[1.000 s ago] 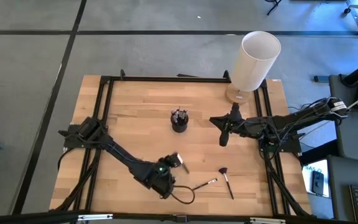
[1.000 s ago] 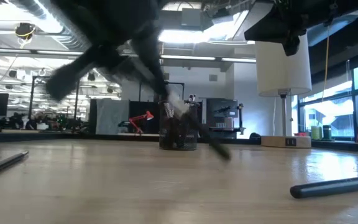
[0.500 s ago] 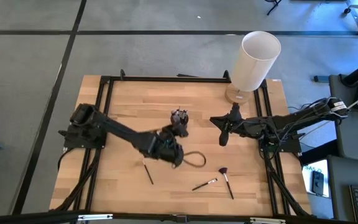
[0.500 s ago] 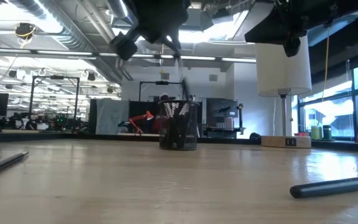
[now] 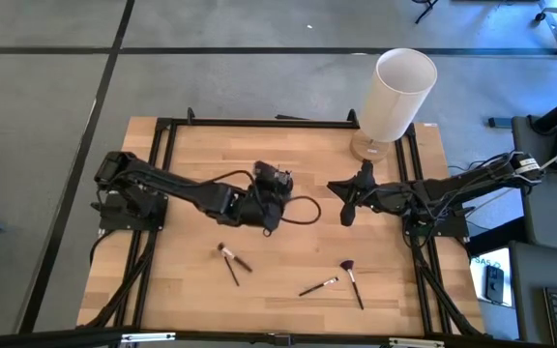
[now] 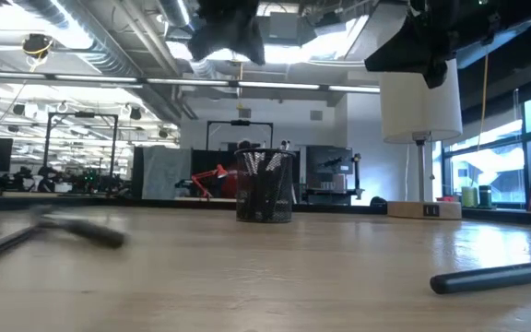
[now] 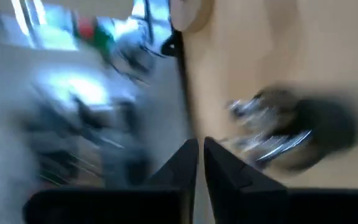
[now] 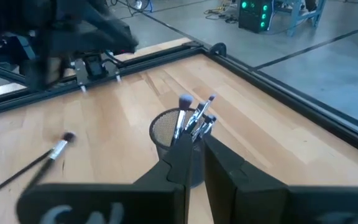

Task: Sort items
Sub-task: Put the eyeshadow brush into the organizer

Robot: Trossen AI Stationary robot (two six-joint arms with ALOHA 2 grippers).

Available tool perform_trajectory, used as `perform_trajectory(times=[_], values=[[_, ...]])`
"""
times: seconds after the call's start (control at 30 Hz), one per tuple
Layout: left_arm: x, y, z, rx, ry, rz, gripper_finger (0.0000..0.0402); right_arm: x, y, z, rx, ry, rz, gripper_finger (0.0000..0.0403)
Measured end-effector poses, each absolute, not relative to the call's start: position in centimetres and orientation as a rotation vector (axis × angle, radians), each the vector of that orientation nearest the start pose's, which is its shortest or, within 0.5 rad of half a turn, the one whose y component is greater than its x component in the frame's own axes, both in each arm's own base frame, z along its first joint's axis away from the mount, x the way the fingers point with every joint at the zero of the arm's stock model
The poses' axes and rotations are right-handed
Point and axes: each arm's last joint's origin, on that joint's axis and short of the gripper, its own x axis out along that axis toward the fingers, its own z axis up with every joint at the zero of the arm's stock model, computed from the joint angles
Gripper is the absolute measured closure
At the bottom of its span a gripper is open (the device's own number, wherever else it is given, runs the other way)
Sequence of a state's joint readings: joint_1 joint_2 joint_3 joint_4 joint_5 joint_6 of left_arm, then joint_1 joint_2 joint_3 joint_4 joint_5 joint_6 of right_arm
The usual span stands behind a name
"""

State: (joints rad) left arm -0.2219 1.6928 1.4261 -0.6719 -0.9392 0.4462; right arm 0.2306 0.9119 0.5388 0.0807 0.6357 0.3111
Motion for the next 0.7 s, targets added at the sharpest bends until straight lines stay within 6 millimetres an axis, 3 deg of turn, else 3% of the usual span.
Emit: perform_trajectory(times=[0.1, 0.2, 0.3, 0.43, 0.7], values=[[34.2, -6.0, 28.2, 0.482, 0.919, 0.53, 0.038, 19.4, 2.8, 25.1, 0.205, 0.211, -0.445, 0.0366], [32.5, -6.7, 27.1, 0.169, 1.11, 0.426, 0.0378, 19.3, 2.8, 24.8, 0.224, 0.239, -0.454, 0.0366], [30.6, -7.9, 26.1, -0.018, 1.327, 0.356, 0.0369, 19.1, 2.7, 24.4, 0.24, 0.265, -0.464, 0.0366], [28.2, -11.0, 25.9, -0.017, 1.489, 0.272, 0.0352, 19.1, 2.8, 24.4, 0.275, 0.265, -0.463, 0.0366], [26.5, -17.7, 24.8, 0.174, 1.405, 0.041, 0.0314, 19.2, 2.8, 24.4, 0.324, 0.261, -0.449, 0.0366]])
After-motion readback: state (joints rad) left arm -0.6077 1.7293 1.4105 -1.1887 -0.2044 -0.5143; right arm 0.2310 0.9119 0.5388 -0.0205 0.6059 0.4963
